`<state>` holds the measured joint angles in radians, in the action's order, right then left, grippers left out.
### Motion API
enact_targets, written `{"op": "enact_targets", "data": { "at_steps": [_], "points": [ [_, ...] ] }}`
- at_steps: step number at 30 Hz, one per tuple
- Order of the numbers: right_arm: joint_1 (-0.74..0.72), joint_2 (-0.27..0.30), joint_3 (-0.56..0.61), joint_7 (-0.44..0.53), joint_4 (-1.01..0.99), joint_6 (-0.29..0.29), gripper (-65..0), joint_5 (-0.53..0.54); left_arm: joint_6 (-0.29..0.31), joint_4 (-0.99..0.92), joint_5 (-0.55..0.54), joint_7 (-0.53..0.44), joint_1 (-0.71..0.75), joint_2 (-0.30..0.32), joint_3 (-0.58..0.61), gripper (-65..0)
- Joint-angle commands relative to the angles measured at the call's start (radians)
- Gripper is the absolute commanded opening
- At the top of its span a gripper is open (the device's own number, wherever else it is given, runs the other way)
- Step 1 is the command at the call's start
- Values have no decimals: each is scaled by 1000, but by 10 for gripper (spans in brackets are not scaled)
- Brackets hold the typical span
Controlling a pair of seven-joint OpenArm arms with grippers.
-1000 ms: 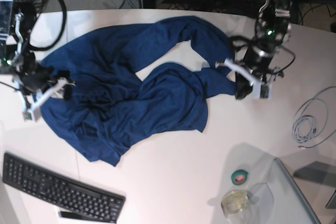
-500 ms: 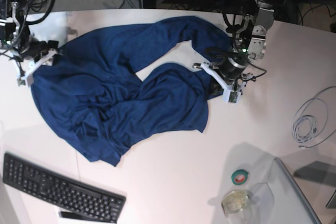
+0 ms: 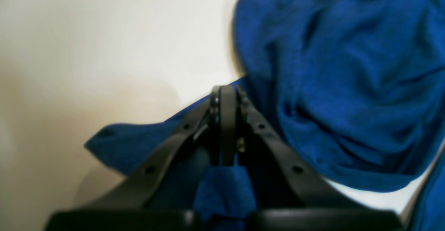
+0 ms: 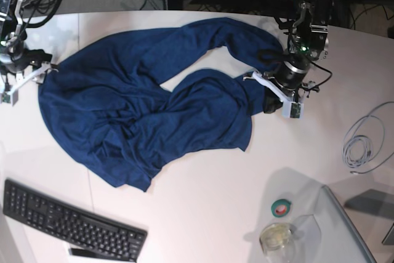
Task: Layout the t-shirt on the table in an organized manner, then fold the t-shirt properly
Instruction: 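Grasp opposite shirt edges with both grippers and stretch them apart, then drag the held shirt edge outward with the right gripper, left releasing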
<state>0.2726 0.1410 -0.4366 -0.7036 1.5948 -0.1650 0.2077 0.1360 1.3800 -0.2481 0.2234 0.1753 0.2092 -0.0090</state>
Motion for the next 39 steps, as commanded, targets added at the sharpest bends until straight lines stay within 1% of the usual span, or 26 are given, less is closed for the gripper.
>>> {"op": "enact_targets", "data": {
  "at_steps": [1,4,5,7,8,10,11,13,15,16,18,19,22,23,24,25,27,28,29,30,33,37,39],
  "points": [
    [0,3,-3,3,19,0,-303,5,-9,29,-3,-29,-12,6,-32,-650],
    [4,-21,0,3,20,0,-303,5,-9,48,-7,-29,-6,5,-93,-650],
    [6,-25,18,3,20,-3,-302,5,-9,60,-7,-29,3,6,-119,-650],
    [30,-24,86,9,19,-34,-302,3,-9,88,-7,-29,19,6,-193,-650],
    [34,-25,118,12,19,-40,-302,3,-9,95,-7,-29,31,6,-230,-650],
    [34,-30,173,12,17,-37,-302,2,-8,103,-7,-29,49,6,-308,-650],
    [32,-30,183,14,17,-28,-302,2,-6,105,-7,-29,60,9,-342,-650],
    [6,-28,173,14,16,9,-303,0,-6,98,-7,-29,86,12,-406,-650],
    [-26,-22,124,15,-11,38,-303,0,-5,88,-7,-29,119,12,-467,-650],
    [-51,-21,97,26,-34,38,-303,0,-5,78,-7,-29,131,12,-487,-650],
    [-109,10,75,55,-119,37,-305,0,0,58,-7,-31,152,12,-513,-650],
    [-141,35,89,68,-169,37,-305,0,21,52,-7,-31,163,12,-521,-650],
    [-229,93,166,104,-293,37,-311,0,119,51,-7,-34,194,6,-549,-650],
    [-250,108,192,120,-324,37,-321,0,141,51,-9,-34,200,3,-569,-650],
    [-264,118,213,134,-347,37,-348,0,152,51,-9,-31,200,-3,-587,-650],
    [-279,127,232,149,-368,37,-395,0,159,48,-9,-31,200,-15,-607,-650],
    [-312,141,253,170,-414,37,-531,0,178,49,-9,-29,200,-35,-656,-650],
    [-327,145,258,174,-434,37,-587,0,187,49,-9,-29,200,-41,-672,-650],
    [-344,154,259,174,-462,37,-626,0,198,48,-9,-29,200,-46,-685,-650],
    [-365,162,259,174,-495,37,-648,0,208,48,-9,-29,200,-49,-695,-650],
    [-421,188,256,177,-620,37,-648,0,228,48,-9,-29,201,-49,-702,-650],
    [-459,231,255,244,-770,37,-648,0,228,52,-9,-29,201,-50,-699,-650],
    [-461,251,252,255,-804,41,-648,2,228,51,-9,-29,201,-50,-698,-650]
  ]
}}
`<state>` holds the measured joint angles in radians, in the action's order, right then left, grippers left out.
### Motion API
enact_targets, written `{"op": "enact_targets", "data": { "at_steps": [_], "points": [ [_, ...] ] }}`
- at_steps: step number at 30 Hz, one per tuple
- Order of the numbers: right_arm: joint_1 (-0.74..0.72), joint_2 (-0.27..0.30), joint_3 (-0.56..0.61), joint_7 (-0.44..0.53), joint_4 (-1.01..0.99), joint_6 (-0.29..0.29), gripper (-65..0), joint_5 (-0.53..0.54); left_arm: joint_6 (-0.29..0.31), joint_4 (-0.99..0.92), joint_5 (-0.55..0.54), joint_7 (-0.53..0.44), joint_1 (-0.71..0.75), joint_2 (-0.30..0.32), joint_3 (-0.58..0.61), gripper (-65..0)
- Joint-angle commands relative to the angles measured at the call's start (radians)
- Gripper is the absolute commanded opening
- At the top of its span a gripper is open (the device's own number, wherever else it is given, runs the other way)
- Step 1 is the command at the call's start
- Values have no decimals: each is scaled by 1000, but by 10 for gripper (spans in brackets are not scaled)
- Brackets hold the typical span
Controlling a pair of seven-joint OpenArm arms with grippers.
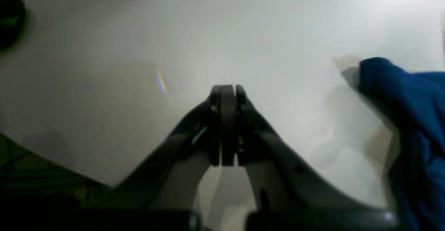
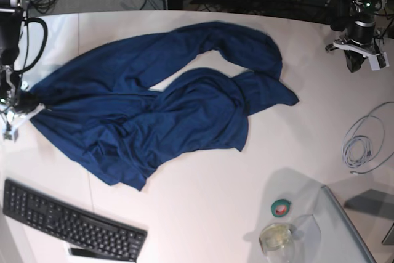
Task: Layout the t-shirt on the table in an organized manner, then fold the t-shirt properly
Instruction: 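Drag the held shirt edge outward with the right gripper, left releasing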
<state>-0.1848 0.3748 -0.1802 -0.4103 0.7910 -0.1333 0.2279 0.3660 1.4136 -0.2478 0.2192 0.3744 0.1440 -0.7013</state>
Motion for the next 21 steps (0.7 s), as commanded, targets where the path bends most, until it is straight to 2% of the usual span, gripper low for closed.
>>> {"op": "enact_targets", "data": {
  "at_steps": [1,4,6,8,13,16,19,21],
  "points": [
    [-3,23,-15,-39,-9,10,-648,-18,-2,14,-9,-25,2,15,-5,-650],
    [17,23,-115,-42,-6,8,-648,-18,-2,14,-9,-25,2,13,-2,-650],
    [46,17,-143,-42,52,5,-650,-18,-2,13,-9,-25,2,13,-2,-650],
    [100,13,-124,-42,167,5,-650,-18,-2,13,-9,-25,2,13,-2,-650],
    [259,-61,-97,-43,560,4,-650,-18,-2,14,-9,-25,1,12,-2,-650],
    [307,-109,-9,-43,678,4,-650,-18,-2,14,-9,-25,-1,-5,-2,-650],
    [279,-113,153,-43,667,5,-650,-18,-2,14,-9,-25,-2,-8,-2,-650],
    [233,-115,210,-43,634,10,-650,-18,-2,19,-9,-25,-1,-8,-2,-650]
  ]
}}
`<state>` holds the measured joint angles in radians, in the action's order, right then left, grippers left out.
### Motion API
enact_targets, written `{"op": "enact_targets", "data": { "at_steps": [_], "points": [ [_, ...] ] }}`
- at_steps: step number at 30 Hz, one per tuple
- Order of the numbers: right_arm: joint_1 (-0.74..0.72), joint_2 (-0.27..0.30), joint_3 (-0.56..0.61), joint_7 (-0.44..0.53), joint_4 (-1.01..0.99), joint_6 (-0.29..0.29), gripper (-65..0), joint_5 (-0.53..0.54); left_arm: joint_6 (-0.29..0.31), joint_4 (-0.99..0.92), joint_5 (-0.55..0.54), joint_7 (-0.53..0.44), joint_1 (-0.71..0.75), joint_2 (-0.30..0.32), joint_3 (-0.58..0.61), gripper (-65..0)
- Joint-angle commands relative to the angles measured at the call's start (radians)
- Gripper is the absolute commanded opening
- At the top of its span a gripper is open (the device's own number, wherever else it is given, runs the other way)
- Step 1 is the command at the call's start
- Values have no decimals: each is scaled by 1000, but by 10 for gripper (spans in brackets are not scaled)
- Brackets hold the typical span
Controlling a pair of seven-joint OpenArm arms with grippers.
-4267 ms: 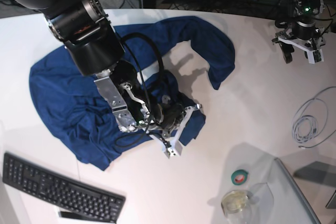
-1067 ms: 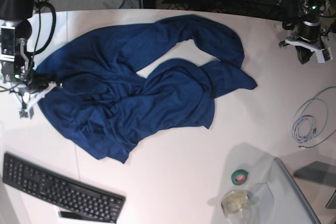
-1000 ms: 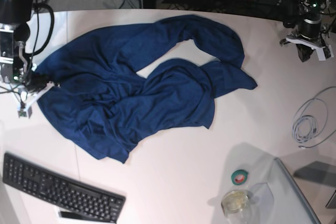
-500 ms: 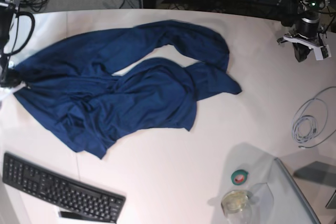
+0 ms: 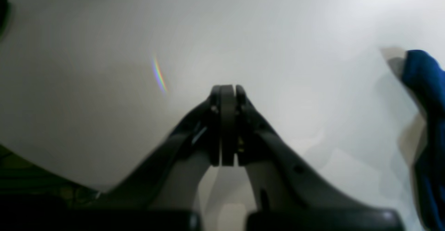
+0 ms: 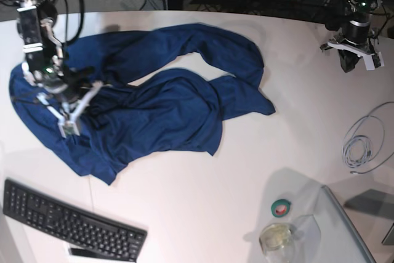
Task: Layout the t-shirt on the table in an organized manner, then fold the t-shirt properly
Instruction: 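Drag the held shirt edge outward with the right gripper, left releasing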
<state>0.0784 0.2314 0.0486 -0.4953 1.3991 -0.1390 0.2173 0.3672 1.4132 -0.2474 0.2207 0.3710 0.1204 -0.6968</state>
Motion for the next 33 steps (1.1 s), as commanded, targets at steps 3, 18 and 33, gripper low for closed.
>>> {"op": "enact_targets", "data": {
  "at_steps": [3,18,33],
  "points": [
    [-59,26,-52,40,24,16,-650,-6,-3,21,-10,-27,6,15,-8,-650],
    [-165,21,-232,-168,61,12,-378,-8,-3,13,-10,-31,1,-40,-8,-650],
    [-366,32,-229,-144,-277,-7,-176,-8,-3,21,-10,-28,9,-38,-13,-650]
  ]
}}
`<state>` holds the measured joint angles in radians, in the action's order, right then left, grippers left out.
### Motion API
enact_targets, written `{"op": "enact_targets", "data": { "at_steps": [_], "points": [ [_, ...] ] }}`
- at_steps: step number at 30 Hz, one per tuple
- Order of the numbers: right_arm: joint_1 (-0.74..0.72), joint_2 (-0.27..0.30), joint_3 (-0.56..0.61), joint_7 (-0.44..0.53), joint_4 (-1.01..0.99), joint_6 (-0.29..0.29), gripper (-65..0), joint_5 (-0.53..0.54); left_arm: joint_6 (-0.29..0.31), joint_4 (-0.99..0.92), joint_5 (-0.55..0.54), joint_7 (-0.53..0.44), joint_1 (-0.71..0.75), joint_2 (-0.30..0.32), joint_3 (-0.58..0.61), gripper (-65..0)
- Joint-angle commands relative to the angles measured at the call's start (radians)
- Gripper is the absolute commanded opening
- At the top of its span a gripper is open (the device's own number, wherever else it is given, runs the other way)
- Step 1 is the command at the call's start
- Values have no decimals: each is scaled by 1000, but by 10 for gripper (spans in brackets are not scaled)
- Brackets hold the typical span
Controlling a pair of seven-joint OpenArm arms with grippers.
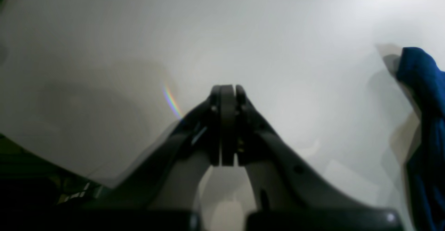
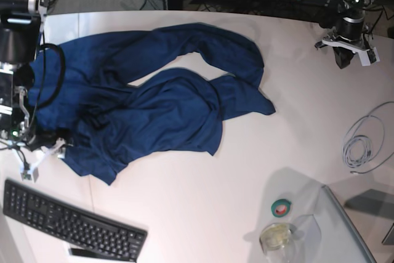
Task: Layout the t-shirt on the table in an organized manner, then fold the t-shirt properly
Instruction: 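Drag the held shirt edge outward with the right gripper, left releasing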
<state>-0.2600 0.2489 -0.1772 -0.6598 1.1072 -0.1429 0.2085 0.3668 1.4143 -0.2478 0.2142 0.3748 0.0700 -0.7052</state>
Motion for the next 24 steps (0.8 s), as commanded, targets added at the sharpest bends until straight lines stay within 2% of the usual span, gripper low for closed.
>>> {"op": "enact_targets", "data": {
  "at_steps": [1,4,8,9,10,13,14,16,19,24],
  "points": [
    [-42,11,-3,39,-12,-25,-176,1,-2,18,-9,-22,6,12,-4,-650],
    [-89,10,-3,105,-137,-99,-176,1,-2,15,-9,-20,8,11,-4,-650],
    [-149,10,-3,170,-318,-113,-182,1,-2,13,-9,-20,17,11,-6,-650],
    [-154,10,-3,182,-330,-113,-215,1,-2,13,-9,-20,25,11,-6,-650],
    [-154,10,-3,188,-330,-114,-270,1,-2,15,-9,-20,26,11,-6,-650],
    [-155,10,-3,189,-304,-143,-594,1,-2,13,-9,-20,26,11,-6,-650],
    [-158,8,-3,188,-283,-157,-650,1,-2,13,-9,-20,26,11,-6,-650],
    [-163,8,-3,165,-227,-176,-635,1,-2,13,-9,-20,26,11,-6,-650],
    [-192,8,-3,122,-158,-177,-650,1,-2,15,-8,-20,26,11,-6,-650],
    [-267,17,-2,119,-152,-177,-650,-1,-4,20,-3,-20,23,11,-6,-650]
  ]
}}
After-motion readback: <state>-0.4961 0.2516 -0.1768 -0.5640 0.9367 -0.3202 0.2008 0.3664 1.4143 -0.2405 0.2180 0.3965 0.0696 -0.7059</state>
